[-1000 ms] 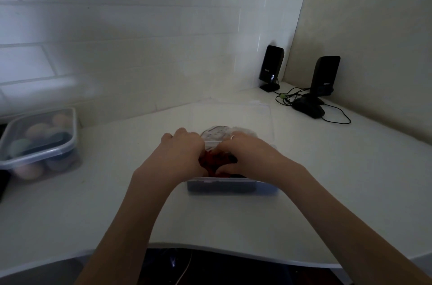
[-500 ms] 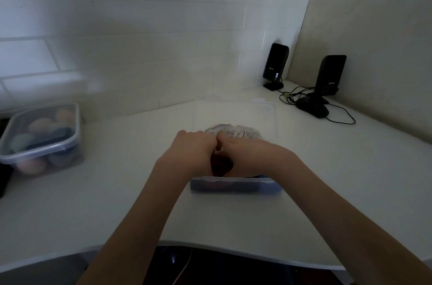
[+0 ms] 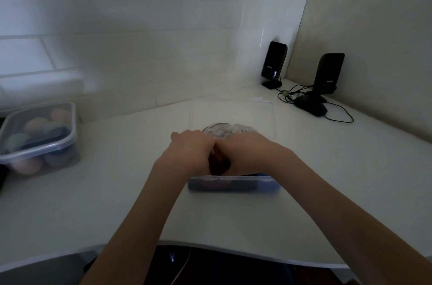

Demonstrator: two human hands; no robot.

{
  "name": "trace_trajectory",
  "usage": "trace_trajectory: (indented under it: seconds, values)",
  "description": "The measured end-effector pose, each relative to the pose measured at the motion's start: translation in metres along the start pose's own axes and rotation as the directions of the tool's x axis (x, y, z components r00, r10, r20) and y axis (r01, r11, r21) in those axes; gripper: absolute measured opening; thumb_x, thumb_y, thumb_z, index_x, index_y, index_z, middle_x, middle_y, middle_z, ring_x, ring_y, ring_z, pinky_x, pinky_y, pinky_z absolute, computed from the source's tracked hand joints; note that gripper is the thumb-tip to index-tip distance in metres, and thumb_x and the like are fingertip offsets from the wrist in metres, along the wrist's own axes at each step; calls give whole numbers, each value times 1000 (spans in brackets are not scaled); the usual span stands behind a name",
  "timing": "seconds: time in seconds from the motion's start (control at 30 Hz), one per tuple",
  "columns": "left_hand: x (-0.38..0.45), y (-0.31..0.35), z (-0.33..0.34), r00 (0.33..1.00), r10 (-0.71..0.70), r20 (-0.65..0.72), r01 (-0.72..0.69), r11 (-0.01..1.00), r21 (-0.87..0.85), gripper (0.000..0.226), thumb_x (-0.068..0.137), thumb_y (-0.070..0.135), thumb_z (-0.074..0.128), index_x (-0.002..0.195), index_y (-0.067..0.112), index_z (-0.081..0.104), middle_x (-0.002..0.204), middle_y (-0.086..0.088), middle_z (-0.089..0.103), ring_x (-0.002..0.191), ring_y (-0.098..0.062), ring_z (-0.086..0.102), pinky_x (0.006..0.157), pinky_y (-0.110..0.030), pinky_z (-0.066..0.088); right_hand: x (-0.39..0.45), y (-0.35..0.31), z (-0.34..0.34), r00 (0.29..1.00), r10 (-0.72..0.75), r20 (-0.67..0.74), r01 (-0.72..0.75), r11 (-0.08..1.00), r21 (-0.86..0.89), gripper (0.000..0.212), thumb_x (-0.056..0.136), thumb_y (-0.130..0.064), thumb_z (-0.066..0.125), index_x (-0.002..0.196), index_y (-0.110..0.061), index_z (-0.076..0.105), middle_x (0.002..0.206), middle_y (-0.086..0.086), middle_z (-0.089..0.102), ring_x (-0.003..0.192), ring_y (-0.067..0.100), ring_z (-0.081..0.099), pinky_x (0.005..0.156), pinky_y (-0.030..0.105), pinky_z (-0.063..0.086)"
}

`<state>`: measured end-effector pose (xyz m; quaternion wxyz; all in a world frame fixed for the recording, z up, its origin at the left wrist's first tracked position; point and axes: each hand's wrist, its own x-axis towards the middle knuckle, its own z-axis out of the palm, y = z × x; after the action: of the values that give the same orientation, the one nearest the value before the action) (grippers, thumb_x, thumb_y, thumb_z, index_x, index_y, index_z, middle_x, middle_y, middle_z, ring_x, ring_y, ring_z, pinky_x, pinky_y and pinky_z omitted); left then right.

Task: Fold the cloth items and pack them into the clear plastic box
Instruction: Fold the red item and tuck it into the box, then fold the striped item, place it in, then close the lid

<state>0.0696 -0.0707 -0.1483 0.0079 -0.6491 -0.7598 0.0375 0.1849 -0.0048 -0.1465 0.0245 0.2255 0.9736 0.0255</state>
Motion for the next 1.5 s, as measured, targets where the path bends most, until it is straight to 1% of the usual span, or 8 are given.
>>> trace_trajectory:
  seconds: [0.33, 0.53, 0.73, 0.83, 0.97, 1.2, 1.33, 1.5]
  values:
    - [-3, 2, -2, 1000, -1, 20, 0, 1000, 19, 28, 83, 42, 59, 102, 22, 58, 85, 2, 51, 76, -17, 46, 73, -32, 34, -10, 10, 9, 998, 43, 54, -49, 992, 117, 43, 89, -48, 50, 129, -35, 44, 123, -4, 61, 106, 19, 59, 77, 25, 36]
    - [-18, -16, -9, 989, 75, 131, -33, 953, -300, 39, 80, 28, 66, 118, 22, 59, 116, -1, 62, 98, -18, 57, 87, -32, 48, -37, 35, 1, 969, 148, -199, 23, 746, 666, 16, 82, -9, 61, 83, -25, 62, 103, -17, 64, 64, -5, 56, 63, 12, 48]
    - [-28, -35, -10, 981, -63, -185, -47, 841, -539, 36, 85, -6, 48, 102, 17, 70, 105, -3, 69, 94, -14, 64, 82, -22, 45, -59, 98, 23, 427, 807, -408, 7, 449, 894, 28, 82, 10, 40, 82, -11, 58, 95, 2, 68, 55, 10, 51, 50, 17, 44]
    - [-24, -30, -5, 936, -154, -318, -75, 791, -607, 30, 87, -1, 49, 100, 18, 68, 94, 3, 67, 82, -14, 63, 77, -25, 47, -51, 117, 66, 595, 737, -321, -249, 549, 798, 36, 82, 8, 46, 94, -23, 59, 111, -1, 63, 78, 17, 61, 61, 8, 43]
    - [-13, -21, 12, 896, -218, -386, -61, 801, -595, 24, 87, 18, 56, 110, 25, 57, 79, 10, 50, 71, -14, 52, 68, -29, 42, -31, 110, 80, 889, 384, -249, -110, 706, 699, 45, 85, -31, 57, 130, -25, 50, 137, -7, 42, 127, 11, 43, 102, 19, 34]
    - [-10, -18, 26, 881, -242, -406, -22, 837, -546, 26, 87, 16, 55, 110, 29, 55, 76, 12, 40, 75, -15, 48, 65, -27, 35, -2, 107, 85, 912, 408, -43, -283, 702, 653, 53, 89, -29, 52, 141, -25, 39, 136, 15, 51, 128, 35, 43, 105, 55, 37]
    - [-8, -18, 29, 867, -292, -403, 2, 812, -584, 25, 87, 13, 55, 105, 29, 58, 75, 12, 42, 73, -12, 48, 58, -20, 34, -7, 104, 86, 811, 514, -279, -243, 730, 639, 14, 86, -9, 56, 88, 0, 66, 90, 11, 61, 82, 23, 55, 78, 34, 47]
    - [-5, -14, 33, 831, -377, -408, 5, 739, -673, 23, 85, 10, 59, 100, 28, 61, 75, 8, 46, 66, -6, 45, 56, -19, 33, -34, 106, 68, 485, 824, -293, -157, 412, 898, 30, 88, -29, 52, 71, -5, 59, 75, 16, 61, 64, 22, 54, 60, 31, 44]
